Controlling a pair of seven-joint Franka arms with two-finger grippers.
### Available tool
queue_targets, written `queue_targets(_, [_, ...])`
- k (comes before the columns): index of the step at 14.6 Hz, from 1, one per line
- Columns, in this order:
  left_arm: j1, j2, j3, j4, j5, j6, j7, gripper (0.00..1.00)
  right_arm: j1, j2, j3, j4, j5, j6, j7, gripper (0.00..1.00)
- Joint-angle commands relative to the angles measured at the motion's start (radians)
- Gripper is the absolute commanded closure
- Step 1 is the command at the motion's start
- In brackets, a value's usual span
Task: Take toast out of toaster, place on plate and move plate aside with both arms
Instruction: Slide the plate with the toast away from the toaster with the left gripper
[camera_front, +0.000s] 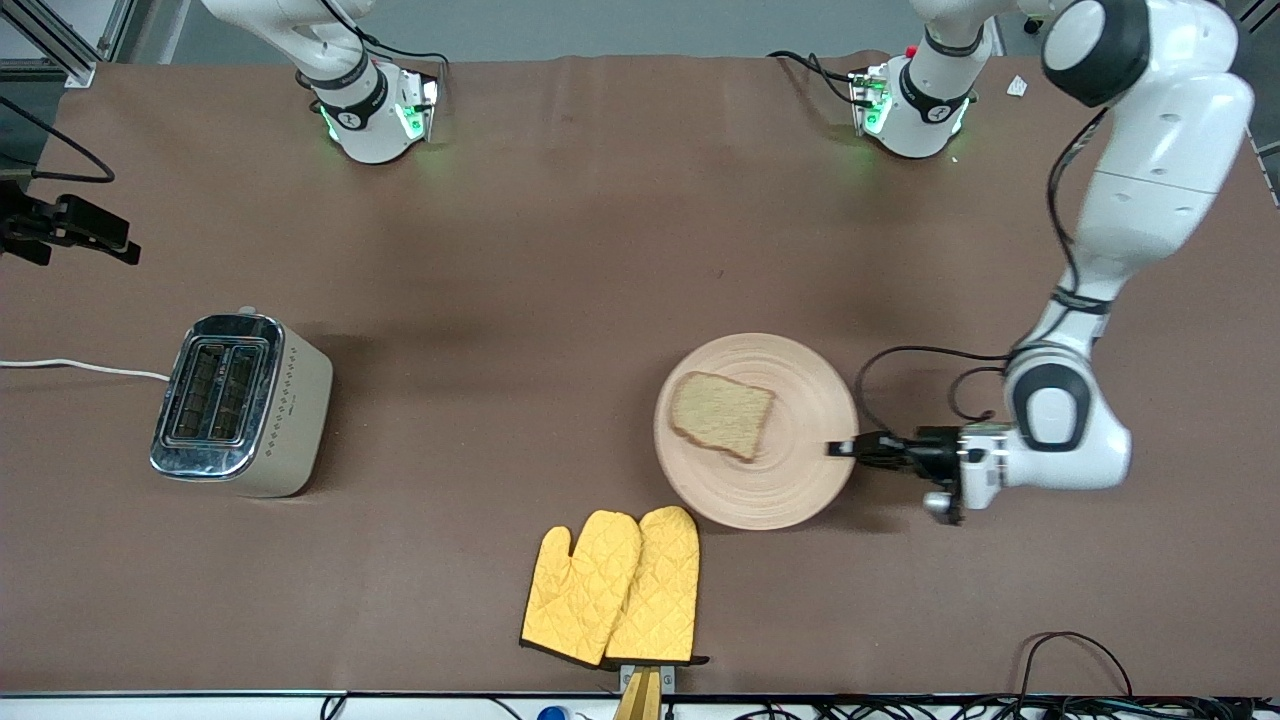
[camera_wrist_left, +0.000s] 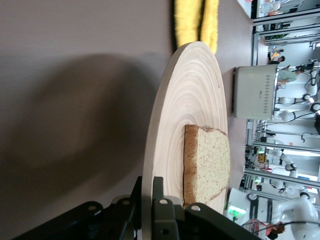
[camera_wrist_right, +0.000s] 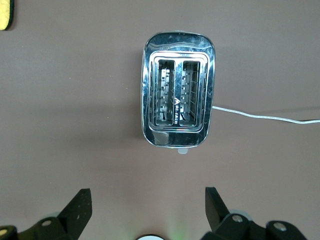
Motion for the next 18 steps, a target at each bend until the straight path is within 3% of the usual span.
queue_targets(1, [0.119, -0.034, -0.021, -0.020, 0.093, -0.073, 0.059, 1.00, -0.008, -0.005, 0.005, 0.003, 0.010, -0.009, -0.009, 0.00])
queue_targets(6, [0.238, -0.004, -0.006, -0.017, 0.145, -0.077, 0.182, 1.00, -0.011, -0.004, 0.005, 0.002, 0.010, -0.010, -0.011, 0.00])
queue_targets(11, [0.262, 0.008, 0.009, -0.019, 0.150, -0.077, 0.182, 0.99, -0.011, -0.005, 0.004, 0.000, 0.010, -0.016, -0.012, 0.00])
queue_targets(13, [0.262, 0.017, 0.012, -0.017, 0.155, -0.077, 0.180, 0.93, -0.011, -0.005, 0.004, 0.002, 0.010, -0.015, -0.012, 0.00])
queue_targets(15, [0.264, 0.015, 0.015, -0.017, 0.156, -0.077, 0.183, 0.55, -0.013, -0.004, 0.005, 0.002, 0.010, -0.015, -0.012, 0.00])
queue_targets(17, [0.268, 0.008, 0.015, -0.014, 0.167, -0.077, 0.180, 0.02, -0.013, -0.004, 0.004, 0.002, 0.010, -0.013, -0.012, 0.00])
queue_targets(18, [0.267, 0.006, 0.015, 0.012, 0.205, -0.077, 0.177, 0.00, -0.013, -0.005, 0.005, 0.002, 0.010, -0.015, -0.012, 0.00])
